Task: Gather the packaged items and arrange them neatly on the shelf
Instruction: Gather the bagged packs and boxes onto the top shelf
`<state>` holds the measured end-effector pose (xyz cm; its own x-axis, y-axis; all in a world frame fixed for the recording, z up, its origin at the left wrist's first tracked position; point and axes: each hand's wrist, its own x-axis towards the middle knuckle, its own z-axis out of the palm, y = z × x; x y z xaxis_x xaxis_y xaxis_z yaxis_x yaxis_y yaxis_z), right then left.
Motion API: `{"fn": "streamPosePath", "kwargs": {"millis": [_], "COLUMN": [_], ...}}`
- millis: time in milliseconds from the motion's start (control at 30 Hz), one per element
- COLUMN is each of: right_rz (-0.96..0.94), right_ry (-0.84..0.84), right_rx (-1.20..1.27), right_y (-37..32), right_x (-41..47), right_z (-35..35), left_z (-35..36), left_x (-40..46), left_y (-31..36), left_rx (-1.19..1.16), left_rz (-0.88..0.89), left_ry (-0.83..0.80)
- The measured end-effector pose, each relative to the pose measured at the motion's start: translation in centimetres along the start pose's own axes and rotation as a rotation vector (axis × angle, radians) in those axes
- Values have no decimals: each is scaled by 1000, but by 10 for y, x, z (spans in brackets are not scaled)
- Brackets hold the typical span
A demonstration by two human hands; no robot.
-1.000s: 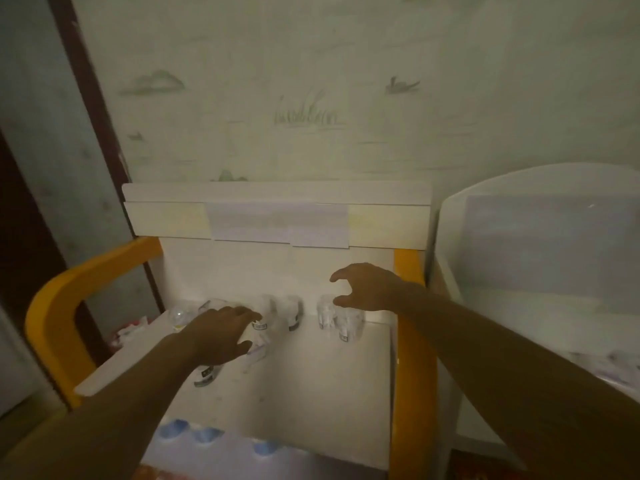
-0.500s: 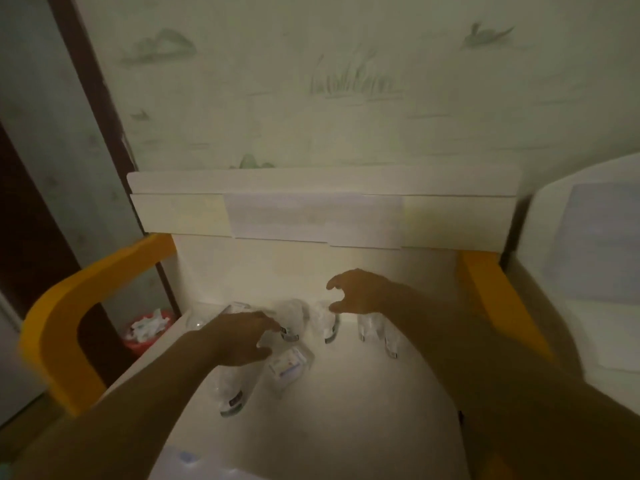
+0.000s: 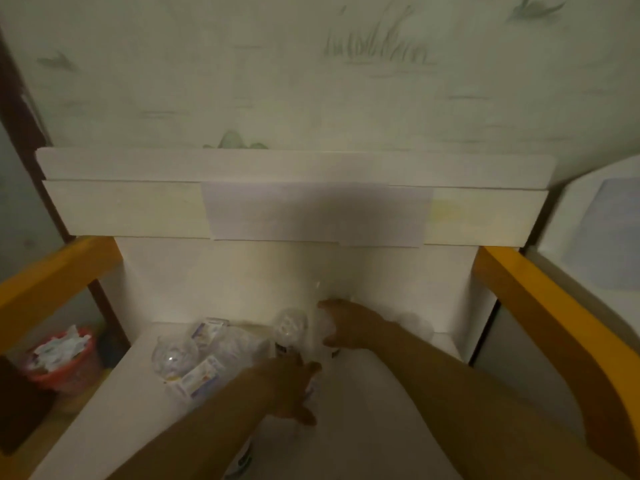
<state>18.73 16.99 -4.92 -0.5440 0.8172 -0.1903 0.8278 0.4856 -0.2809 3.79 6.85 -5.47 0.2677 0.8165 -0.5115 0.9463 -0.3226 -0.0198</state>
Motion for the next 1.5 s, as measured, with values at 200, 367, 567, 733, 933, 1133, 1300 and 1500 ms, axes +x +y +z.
{"fn": "streamPosePath", "kwargs": {"millis": [200,367,567,733,933,1133,1300,1500], "right_rz": [57,97,162,251,401,525,624,672], "right_ry": [51,17,223,383,502,488,475,415], "right_rx": [12,-9,-147,-181,-183,-191,-152,-58], "right_y": [-3,-5,3,27,74,156,235,313], "right_x": [5,-17,-81,-161,-265,-367,-453,-532], "right_z": [12,-32,-116,-186,-226,-225,-209,-174], "left_z": [-5,-43,-131,-197,-236,-256,-252,-227], "left_x": [4,-10,-33,-43,-36,-21,0,20], "left_y": [3,-6,0,43,138,252,367,470], "left_rx": [68,53,73,-70,-97,-70,22,217], "left_rz": [104,159,226,353,544,604,658,636], "left_ry": [18,91,355,585,655,624,597,531]}}
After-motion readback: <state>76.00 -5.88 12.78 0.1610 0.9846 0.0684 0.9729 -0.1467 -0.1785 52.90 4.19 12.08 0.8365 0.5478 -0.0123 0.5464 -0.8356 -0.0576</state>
